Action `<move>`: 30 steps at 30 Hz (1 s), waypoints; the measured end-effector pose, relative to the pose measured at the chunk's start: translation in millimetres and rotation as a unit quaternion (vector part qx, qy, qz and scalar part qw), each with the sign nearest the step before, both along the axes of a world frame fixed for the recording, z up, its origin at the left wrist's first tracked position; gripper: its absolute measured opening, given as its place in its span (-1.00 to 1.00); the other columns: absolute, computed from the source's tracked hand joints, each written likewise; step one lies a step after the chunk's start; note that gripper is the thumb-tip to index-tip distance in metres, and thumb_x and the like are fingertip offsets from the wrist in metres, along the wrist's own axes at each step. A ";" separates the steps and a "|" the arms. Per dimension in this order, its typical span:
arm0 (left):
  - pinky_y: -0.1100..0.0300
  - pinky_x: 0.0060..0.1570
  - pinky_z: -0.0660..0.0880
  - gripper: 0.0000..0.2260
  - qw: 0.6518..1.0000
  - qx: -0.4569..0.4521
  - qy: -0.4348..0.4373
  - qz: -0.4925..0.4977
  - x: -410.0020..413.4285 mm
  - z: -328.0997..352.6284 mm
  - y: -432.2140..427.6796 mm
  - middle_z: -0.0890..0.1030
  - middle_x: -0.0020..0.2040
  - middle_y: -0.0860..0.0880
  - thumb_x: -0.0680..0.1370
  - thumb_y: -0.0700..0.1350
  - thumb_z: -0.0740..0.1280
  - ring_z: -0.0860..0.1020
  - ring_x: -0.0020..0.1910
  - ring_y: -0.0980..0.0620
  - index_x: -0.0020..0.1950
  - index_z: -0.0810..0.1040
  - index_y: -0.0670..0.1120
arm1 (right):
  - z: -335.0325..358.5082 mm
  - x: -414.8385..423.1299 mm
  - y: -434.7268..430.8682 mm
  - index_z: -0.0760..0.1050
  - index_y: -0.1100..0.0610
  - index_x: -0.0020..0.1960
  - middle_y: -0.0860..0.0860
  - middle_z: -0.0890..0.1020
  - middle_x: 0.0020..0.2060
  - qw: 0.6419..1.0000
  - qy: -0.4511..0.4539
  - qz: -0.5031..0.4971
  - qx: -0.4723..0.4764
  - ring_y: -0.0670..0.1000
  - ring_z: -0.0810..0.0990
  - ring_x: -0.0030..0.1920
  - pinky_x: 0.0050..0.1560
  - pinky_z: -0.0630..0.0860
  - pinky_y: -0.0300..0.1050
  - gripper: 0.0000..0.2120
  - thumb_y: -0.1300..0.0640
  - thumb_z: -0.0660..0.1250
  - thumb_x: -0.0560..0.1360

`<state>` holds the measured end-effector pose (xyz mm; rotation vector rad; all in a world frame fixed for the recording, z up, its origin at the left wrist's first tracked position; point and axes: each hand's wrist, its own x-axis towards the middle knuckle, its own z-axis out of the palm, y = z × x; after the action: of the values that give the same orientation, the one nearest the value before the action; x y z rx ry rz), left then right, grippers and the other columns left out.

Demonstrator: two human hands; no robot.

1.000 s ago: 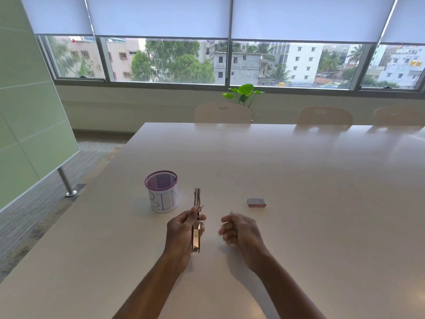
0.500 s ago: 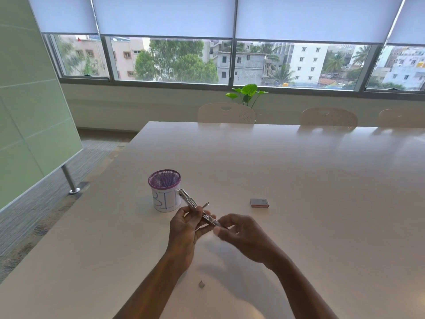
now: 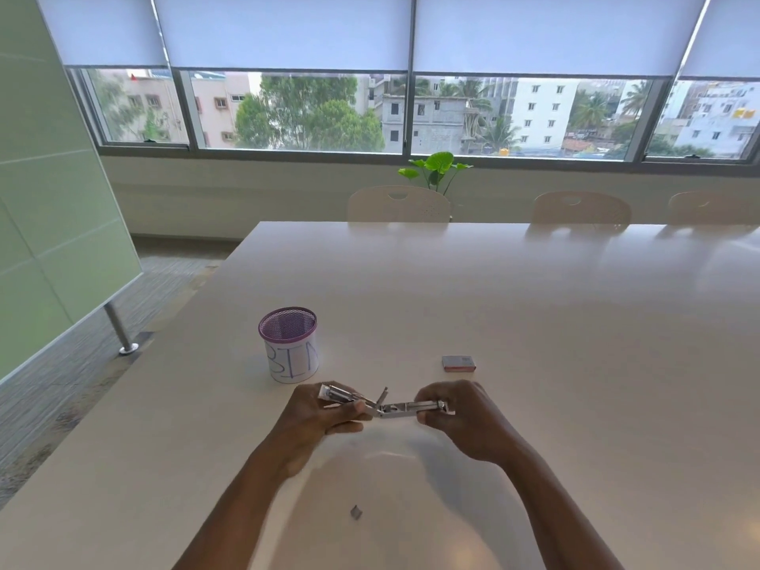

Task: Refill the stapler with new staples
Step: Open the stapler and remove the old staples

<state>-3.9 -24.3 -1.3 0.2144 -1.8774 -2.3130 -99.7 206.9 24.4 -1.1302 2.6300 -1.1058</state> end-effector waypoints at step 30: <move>0.24 -0.20 0.42 -0.85 0.894 -0.448 0.024 0.019 -1.8 -13.1 -20.7 0.59 -0.17 0.04 0.33 -0.02 0.58 0.49 -0.25 0.20 -0.23 0.63 0.10 | -13.2 -12.2 6.9 0.67 0.10 0.03 0.00 0.61 0.09 0.998 0.008 -0.034 0.046 -0.01 0.58 0.12 0.07 0.35 -0.26 -0.73 0.05 0.54 0.36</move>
<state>-5.7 -45.0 -14.4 0.0653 -2.6207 -1.1890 -111.9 213.8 11.2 -1.0428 2.7200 -0.9782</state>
